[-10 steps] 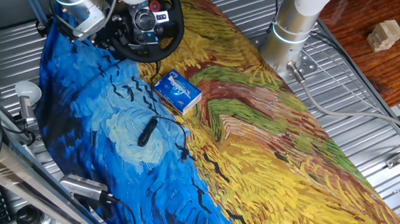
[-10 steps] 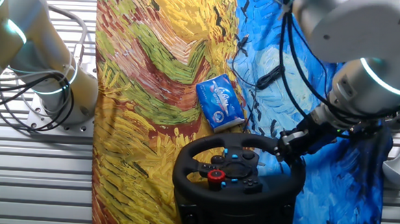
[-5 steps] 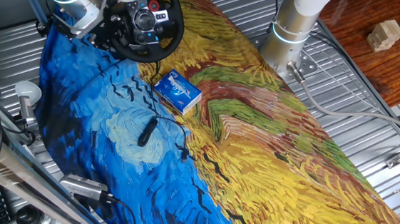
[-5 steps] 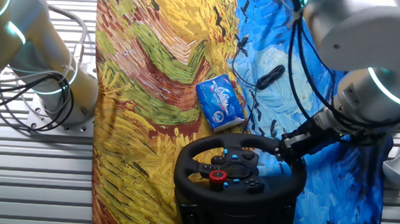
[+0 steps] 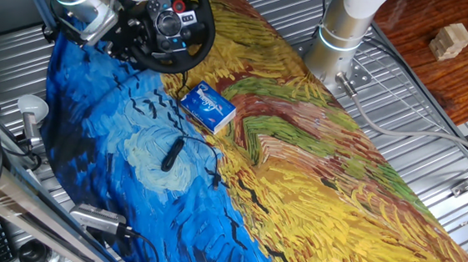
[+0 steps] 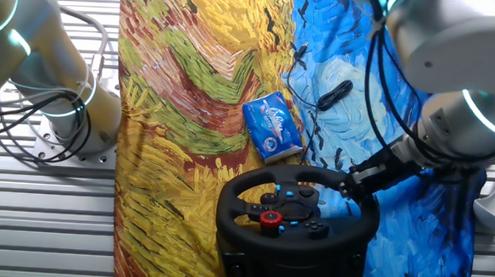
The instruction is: Rotate the steering wheel 90 degrees counterclockwise
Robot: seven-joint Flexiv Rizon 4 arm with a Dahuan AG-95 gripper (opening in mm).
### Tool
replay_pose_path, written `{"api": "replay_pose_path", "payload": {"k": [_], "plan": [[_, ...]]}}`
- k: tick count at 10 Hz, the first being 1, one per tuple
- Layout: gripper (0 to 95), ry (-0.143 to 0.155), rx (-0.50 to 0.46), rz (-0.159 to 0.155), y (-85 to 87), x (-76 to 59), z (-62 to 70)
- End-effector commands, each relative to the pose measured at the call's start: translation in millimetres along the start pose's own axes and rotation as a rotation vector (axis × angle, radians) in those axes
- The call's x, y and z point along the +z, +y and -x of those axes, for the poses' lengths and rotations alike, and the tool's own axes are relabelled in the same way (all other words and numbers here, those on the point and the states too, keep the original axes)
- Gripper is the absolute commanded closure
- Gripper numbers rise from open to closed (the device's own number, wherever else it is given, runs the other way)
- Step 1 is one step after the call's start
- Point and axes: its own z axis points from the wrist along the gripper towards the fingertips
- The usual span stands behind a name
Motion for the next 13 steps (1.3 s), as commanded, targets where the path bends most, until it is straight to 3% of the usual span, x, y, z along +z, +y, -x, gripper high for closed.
{"api": "replay_pose_path", "payload": {"k": [1, 5, 7, 13], "plan": [[95.0, -0.024, -0.011, 0.004, -2.1, -0.2, 4.8], [95.0, -0.046, -0.054, 0.016, -3.1, 1.2, 7.4], [95.0, -0.087, -0.078, -0.002, -3.9, 3.8, 7.8], [95.0, -0.098, -0.081, 0.002, -4.4, 4.3, 9.1]]}}
